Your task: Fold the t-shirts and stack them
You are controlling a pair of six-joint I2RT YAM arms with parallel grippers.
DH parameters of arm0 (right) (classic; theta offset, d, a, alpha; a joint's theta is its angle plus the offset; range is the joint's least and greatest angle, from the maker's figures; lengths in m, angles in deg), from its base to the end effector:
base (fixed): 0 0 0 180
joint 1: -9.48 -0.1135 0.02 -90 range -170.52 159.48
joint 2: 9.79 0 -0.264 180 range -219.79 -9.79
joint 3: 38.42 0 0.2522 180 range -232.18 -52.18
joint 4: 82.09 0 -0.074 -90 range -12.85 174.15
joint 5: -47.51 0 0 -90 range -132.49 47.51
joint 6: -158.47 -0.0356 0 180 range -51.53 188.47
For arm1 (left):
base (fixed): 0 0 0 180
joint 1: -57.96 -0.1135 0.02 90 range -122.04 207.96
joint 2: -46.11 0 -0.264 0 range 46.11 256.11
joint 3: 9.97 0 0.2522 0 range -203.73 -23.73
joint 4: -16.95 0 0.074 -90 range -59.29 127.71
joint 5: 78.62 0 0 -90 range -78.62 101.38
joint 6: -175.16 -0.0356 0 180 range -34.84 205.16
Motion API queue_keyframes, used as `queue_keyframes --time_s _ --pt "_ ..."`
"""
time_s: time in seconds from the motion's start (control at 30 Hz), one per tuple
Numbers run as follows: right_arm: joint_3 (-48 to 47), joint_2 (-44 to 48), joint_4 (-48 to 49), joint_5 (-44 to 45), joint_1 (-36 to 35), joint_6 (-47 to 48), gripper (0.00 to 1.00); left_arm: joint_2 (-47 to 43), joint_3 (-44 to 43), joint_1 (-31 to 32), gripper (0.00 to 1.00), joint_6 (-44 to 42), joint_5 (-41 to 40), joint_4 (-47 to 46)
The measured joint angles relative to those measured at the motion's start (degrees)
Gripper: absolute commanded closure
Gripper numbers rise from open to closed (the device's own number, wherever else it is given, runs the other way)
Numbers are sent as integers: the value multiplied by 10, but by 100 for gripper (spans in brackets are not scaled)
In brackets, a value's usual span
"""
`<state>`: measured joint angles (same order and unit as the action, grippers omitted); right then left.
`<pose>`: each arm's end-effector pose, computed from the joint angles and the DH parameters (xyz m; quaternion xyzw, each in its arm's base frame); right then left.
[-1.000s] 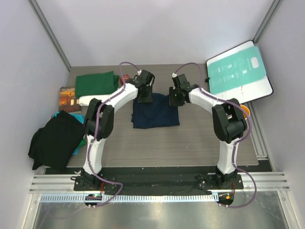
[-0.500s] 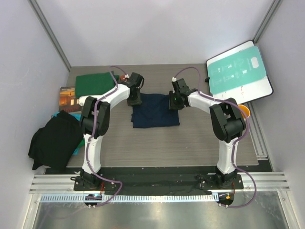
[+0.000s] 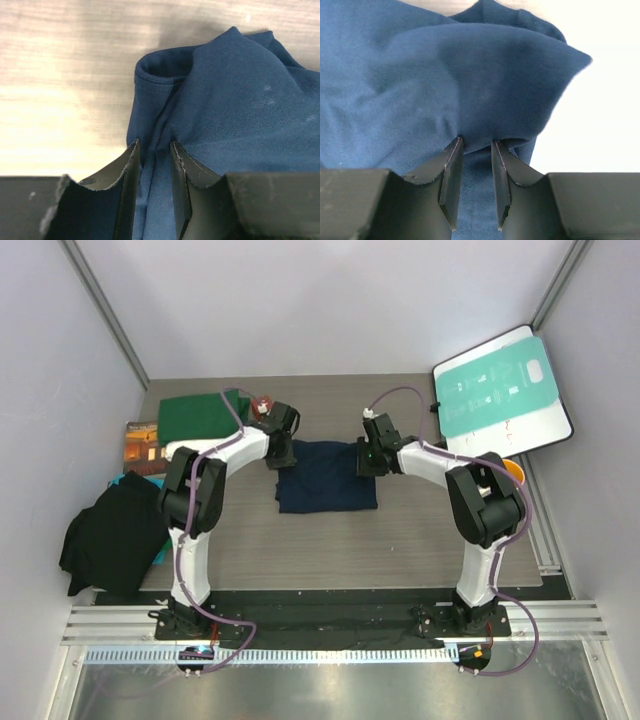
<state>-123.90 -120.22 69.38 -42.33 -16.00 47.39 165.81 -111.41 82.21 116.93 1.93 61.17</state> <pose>0.3666 0.1746 0.1664 -0.0360 0.9490 0.1226 0.2883 0.4042 -0.1757 0.1670 -0.0830 0.9646 -0.0407 0.2469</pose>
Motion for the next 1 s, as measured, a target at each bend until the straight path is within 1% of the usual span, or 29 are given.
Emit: queue_keyframes --time_s 0.07,0.2,0.33,0.47,0.53,0.57,0.63,0.73,0.87,1.0 --pt "23 18 5 4 -3 -2 66 -20 33 1 64 10 2 -12" --pt "62 61 -9 24 -5 -1 65 -84 121 2 61 26 1 -27" --pt "94 118 -44 47 -3 0 64 -143 191 -17 59 28 10 -25" --pt "94 182 -59 46 0 0 63 -180 226 -47 58 33 46 -26" --pt "85 202 -62 36 0 -1 62 -192 237 -56 53 39 59 -30" --pt "76 205 -63 30 0 -1 62 -201 244 -58 52 41 64 -31" --pt "60 203 -62 13 -1 -2 62 -223 255 -58 47 45 72 -28" --pt "35 184 -64 -5 -13 -3 62 -266 259 -57 44 53 81 -24" --pt "4 132 -63 -32 -39 -7 62 -311 259 -59 43 55 106 -26" --pt "-19 78 -64 -53 -59 -16 62 -315 267 -62 44 57 133 -36"
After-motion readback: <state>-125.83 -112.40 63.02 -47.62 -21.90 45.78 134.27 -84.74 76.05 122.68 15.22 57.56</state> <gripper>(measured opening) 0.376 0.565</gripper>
